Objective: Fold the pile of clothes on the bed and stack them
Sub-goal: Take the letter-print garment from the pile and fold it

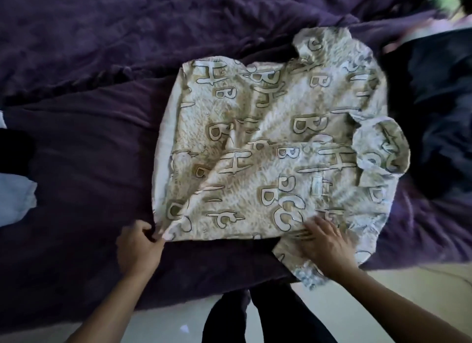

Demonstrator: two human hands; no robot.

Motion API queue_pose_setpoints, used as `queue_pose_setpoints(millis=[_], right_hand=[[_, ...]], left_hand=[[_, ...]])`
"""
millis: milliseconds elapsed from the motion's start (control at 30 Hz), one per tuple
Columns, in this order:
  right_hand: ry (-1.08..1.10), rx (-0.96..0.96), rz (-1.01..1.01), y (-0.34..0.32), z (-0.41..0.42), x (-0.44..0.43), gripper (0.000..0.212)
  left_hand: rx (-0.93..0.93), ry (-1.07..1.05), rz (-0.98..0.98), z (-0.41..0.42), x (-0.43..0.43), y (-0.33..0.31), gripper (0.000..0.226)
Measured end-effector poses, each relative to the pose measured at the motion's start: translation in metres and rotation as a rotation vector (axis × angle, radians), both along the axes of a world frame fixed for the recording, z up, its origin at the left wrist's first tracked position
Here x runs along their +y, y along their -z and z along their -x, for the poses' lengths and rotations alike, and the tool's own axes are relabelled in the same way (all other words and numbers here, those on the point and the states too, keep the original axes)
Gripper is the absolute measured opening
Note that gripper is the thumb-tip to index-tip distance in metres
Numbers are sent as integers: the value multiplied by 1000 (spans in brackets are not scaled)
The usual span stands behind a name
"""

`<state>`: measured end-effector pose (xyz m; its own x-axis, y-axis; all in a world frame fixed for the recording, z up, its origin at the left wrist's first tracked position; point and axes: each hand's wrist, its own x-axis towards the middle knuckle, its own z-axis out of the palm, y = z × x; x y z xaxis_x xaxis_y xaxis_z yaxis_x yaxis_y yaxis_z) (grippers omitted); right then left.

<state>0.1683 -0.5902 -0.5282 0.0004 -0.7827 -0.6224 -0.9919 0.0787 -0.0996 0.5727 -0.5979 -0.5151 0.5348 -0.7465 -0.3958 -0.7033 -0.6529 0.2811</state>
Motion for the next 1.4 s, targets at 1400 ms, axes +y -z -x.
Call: queue_pose_setpoints(millis=[1400], right_hand=[[111, -470, 718, -105, 69, -433, 38]], left_hand=[[-307, 324, 408, 23, -336, -37, 20]])
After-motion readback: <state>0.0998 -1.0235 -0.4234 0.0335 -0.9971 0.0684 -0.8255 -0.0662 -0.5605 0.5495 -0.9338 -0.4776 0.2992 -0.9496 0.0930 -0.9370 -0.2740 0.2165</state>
